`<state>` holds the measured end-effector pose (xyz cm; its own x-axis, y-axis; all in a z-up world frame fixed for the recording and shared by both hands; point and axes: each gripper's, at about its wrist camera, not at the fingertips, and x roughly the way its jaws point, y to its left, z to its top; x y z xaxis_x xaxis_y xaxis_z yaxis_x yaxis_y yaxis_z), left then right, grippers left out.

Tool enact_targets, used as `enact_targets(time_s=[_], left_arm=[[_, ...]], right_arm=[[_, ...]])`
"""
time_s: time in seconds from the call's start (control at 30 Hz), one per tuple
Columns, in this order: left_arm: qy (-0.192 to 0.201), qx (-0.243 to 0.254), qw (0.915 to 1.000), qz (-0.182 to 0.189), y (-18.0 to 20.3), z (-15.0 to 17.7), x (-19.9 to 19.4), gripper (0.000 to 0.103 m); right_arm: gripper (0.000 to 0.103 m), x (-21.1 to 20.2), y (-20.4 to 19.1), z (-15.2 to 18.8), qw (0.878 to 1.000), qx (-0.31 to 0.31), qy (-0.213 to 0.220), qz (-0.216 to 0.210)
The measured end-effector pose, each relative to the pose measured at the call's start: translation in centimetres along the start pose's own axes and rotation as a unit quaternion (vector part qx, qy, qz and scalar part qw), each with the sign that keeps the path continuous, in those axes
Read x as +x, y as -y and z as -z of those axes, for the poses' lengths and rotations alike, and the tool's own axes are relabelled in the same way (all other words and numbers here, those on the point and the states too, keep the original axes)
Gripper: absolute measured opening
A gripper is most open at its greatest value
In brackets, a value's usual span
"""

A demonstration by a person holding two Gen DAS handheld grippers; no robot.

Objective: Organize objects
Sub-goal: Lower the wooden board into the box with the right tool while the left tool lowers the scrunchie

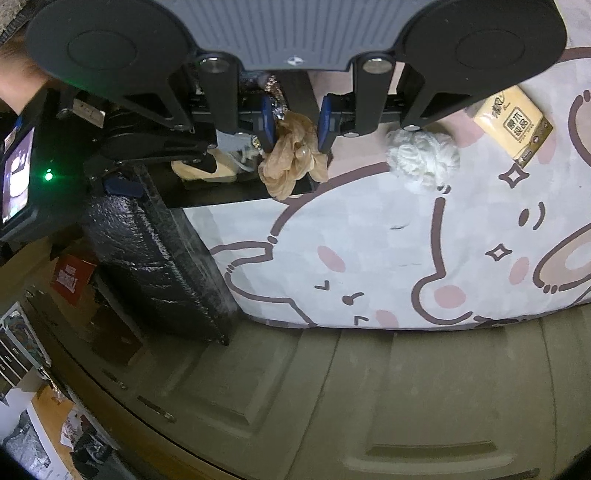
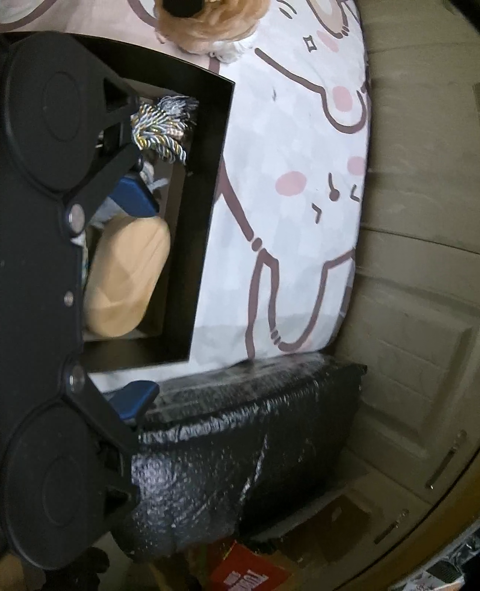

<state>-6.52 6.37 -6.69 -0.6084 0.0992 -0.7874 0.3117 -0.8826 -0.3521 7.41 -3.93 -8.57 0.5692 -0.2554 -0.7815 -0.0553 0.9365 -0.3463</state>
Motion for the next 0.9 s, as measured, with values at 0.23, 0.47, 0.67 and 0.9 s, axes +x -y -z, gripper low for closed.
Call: enact_targets(time_s=[0.23, 0.47, 0.67, 0.9], left_arm=[[-0.005, 0.015, 0.9998, 0.013, 1.3, 0.3, 0.2, 0.026], [-0.011, 0.027, 0.9991, 0.032, 2.7, 0.3, 0.7, 0.026], [-0.021, 0.037, 0.9982, 0.042, 3.4, 0.4, 1.3, 0.026], [-0.024, 0.038, 0.9974, 0.056, 3.3, 0.5, 1.5, 0.026]], right_arm=[[0.091, -1.2, 2.4, 0.1, 0.998, 0.055, 0.002, -0.031], [0.05, -0.9, 5.4, 0.5, 0.983, 0.161, -0.023, -0.079], [0.036, 0.7, 5.3, 0.9, 0.974, 0.195, -0.046, -0.106], [0.036, 2.8, 4.2, 1.3, 0.975, 0.195, -0.062, -0.085]])
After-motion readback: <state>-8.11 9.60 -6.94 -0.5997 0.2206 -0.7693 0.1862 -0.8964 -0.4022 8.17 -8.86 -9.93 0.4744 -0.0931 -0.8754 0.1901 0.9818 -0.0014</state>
